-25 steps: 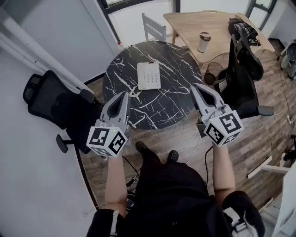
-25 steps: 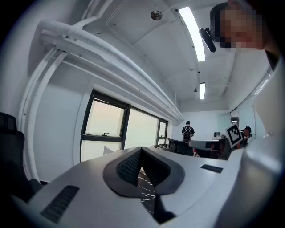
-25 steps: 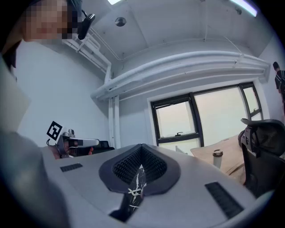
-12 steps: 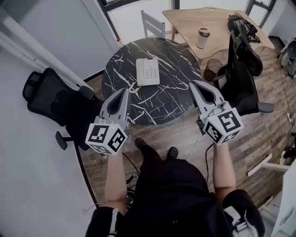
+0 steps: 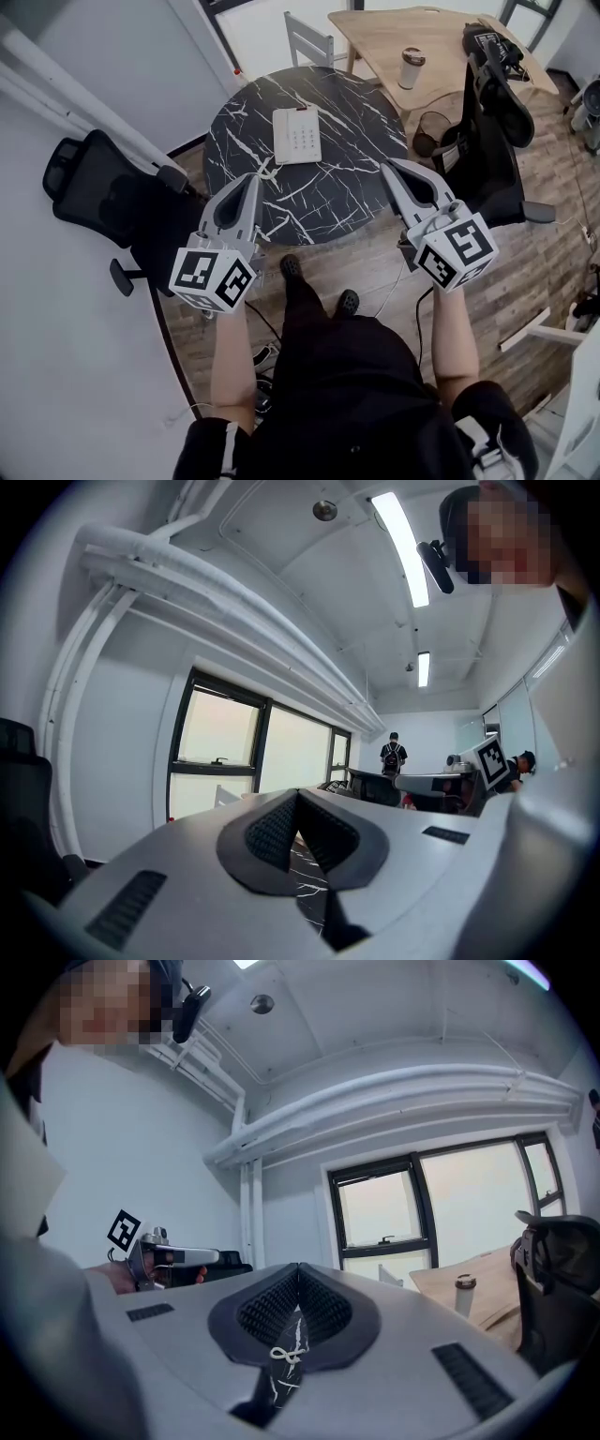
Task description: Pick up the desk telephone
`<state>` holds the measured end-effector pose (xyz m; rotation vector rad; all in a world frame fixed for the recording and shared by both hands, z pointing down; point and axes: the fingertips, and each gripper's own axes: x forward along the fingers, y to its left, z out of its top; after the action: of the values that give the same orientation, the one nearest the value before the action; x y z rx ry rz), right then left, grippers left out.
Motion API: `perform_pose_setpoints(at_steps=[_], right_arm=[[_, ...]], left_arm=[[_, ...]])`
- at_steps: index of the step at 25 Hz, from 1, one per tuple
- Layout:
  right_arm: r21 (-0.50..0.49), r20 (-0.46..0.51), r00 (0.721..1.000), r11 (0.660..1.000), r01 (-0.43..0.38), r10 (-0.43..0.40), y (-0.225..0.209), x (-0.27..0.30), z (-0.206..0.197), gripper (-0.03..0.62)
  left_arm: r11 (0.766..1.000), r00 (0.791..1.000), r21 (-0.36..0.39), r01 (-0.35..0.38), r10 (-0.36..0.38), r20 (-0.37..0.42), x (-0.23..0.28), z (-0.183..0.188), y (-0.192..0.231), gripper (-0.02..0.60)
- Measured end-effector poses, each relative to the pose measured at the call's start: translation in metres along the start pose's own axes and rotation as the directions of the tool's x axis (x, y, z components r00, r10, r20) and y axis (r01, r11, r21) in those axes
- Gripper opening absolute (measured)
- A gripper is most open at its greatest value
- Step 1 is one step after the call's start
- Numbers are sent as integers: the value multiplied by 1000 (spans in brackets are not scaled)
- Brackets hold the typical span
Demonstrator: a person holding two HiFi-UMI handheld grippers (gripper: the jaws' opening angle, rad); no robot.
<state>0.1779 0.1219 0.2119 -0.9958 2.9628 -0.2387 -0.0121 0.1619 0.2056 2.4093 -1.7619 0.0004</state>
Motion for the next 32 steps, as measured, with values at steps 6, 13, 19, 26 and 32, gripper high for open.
perform_pose_setpoints(at_steps=[6, 13, 19, 26, 32], right_arm=[[40, -16, 1000, 999, -19, 20, -3, 13, -9, 29], [30, -28, 1000, 1000, 7, -6, -15, 41, -10, 31], [30, -54, 998, 999, 20, -18, -34, 77, -8, 31], [13, -64, 996, 998, 59, -58, -57, 122, -2, 29], [6, -77, 992, 995, 97, -96, -68, 155, -5, 31]], left_arm=[[1000, 1000, 18, 6, -6, -21, 8, -3, 7, 14], [1000, 999, 5, 16, -16, -51, 33, -13, 32, 14], [994, 990, -13, 111, -112, -82, 68, -16, 47, 14], [983, 981, -46, 180, -183, -70, 110, -10, 82, 14], [979, 977, -48, 196, -199, -81, 137, -13, 118, 14]])
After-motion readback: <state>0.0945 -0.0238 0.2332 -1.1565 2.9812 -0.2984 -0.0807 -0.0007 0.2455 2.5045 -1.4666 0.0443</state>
